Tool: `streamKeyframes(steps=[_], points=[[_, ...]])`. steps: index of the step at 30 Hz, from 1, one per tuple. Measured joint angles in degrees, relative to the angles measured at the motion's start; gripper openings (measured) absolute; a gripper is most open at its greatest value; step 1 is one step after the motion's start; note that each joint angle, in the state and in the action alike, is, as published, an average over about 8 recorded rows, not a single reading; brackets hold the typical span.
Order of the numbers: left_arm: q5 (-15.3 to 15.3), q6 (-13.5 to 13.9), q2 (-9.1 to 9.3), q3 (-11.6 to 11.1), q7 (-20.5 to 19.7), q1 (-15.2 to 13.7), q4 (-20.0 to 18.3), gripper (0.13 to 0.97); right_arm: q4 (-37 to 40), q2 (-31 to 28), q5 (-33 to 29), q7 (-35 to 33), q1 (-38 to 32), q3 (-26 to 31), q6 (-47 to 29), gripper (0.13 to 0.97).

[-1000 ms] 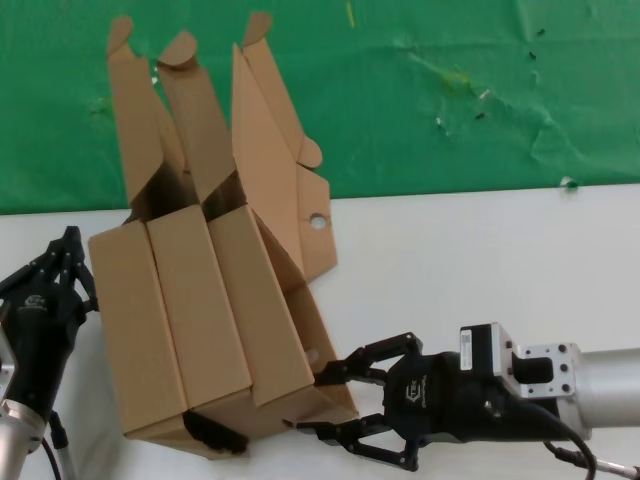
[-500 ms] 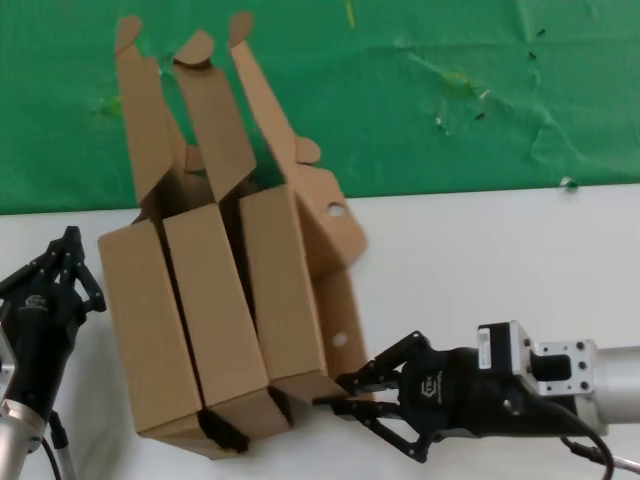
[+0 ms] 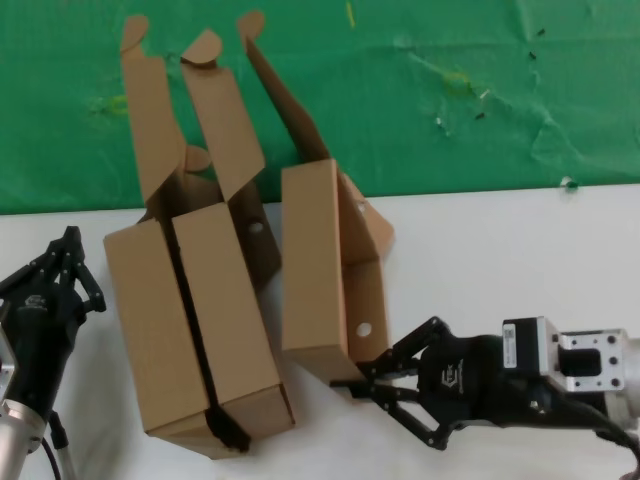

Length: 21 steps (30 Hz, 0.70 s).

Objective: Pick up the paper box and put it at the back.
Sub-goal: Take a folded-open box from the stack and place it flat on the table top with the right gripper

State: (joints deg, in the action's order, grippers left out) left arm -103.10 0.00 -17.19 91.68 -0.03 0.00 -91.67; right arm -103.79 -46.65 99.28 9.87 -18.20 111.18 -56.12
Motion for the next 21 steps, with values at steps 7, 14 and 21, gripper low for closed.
streamKeyframes(steps=[7, 14, 21], points=[[0.00, 0.00, 0.00, 0.00, 0.00, 0.00, 0.00, 0.143, -8.03, -3.73, -4.55, 5.80, 0.65, -1.90, 2.79, 0.150], [-0.01, 0.00, 0.00, 0.00, 0.00, 0.00, 0.00, 0.143, -13.38, -6.98, -7.17, 10.62, -1.50, -3.54, 2.58, 0.149], [-0.01, 0.00, 0.00, 0.00, 0.01, 0.00, 0.00, 0.143, -14.14, -9.25, -12.91, 17.76, -5.14, -4.75, 0.89, 0.149]])
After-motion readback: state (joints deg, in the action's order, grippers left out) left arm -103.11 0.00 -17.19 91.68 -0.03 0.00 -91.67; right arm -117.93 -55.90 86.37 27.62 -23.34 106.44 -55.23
